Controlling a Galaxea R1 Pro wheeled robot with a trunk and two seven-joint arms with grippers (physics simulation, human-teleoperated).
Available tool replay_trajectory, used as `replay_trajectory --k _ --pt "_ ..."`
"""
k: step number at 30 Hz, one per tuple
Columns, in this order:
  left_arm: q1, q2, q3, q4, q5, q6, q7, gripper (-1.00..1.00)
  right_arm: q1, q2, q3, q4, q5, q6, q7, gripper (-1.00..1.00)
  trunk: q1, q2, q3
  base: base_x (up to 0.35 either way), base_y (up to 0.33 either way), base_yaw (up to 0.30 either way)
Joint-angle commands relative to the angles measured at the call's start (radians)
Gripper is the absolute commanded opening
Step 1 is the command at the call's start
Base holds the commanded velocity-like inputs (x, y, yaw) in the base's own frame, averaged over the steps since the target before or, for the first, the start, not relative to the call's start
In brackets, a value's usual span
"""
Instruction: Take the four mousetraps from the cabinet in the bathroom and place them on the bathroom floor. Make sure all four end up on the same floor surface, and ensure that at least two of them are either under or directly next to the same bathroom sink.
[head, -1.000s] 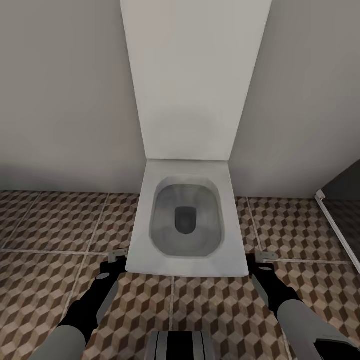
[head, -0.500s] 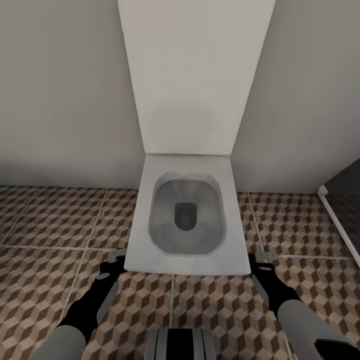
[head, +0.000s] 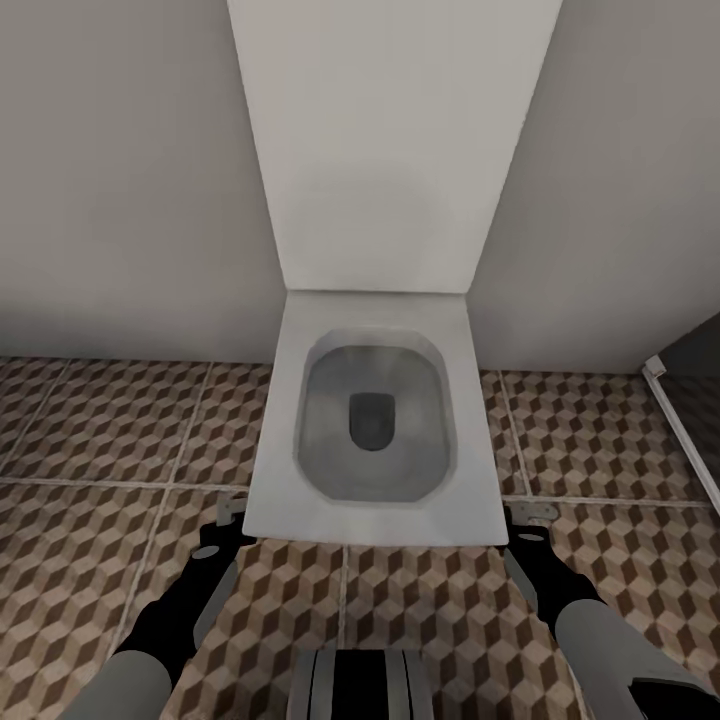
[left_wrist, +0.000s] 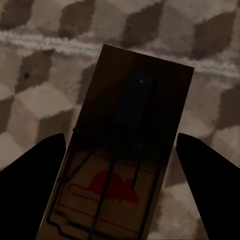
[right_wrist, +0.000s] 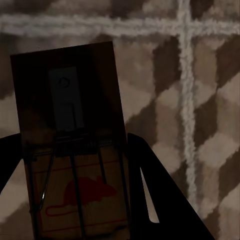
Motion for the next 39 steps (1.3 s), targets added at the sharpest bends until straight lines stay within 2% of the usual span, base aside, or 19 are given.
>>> replay_trajectory --k 1,14,18,20,24,29,39 --pt "0.000 0.002 -0.007 -0.002 0.010 0.004 0.010 -1.00 0.000 0.000 -0.002 -0.002 -0.001 0.005 -0.001 -1.00 0.000 0.000 -0.001 0.000 0.000 0.000" --pt "0.000 0.002 -0.007 -0.002 0.010 0.002 0.011 -1.00 0.000 0.000 -0.003 -0.002 -0.001 -0.001 -0.001 -1.00 0.000 0.000 -0.001 0.000 0.000 0.000" --pt "0.000 0.003 -0.006 -0.001 0.009 -0.003 0.011 -1.00 0.000 0.000 -0.003 -0.002 -0.001 -0.032 -0.002 -1.00 0.000 0.000 -0.001 0.000 0.000 0.000" --pt "0.000 0.003 -0.004 0.000 0.008 -0.019 0.011 -1.00 0.000 0.001 -0.003 -0.001 -0.002 -0.062 -0.002 -1.00 0.000 0.000 -0.001 0.000 0.000 0.000" --pt "0.000 0.002 -0.002 0.014 0.010 -0.115 0.010 -1.00 0.000 0.001 -0.004 -0.001 -0.004 -0.108 -0.002 -1.00 0.000 0.000 -0.001 0.000 0.000 0.000" --pt "0.000 0.004 -0.005 0.046 0.011 -0.191 0.009 -1.00 0.000 0.000 -0.006 0.000 -0.007 -0.154 -0.003 -1.00 0.000 0.000 -0.001 0.000 0.000 0.000" --pt "0.000 0.007 -0.005 0.070 0.008 -0.223 0.008 -1.00 0.000 -0.005 -0.007 0.002 -0.011 -0.196 -0.003 -1.00 0.000 0.000 -0.001 0.000 0.000 0.000"
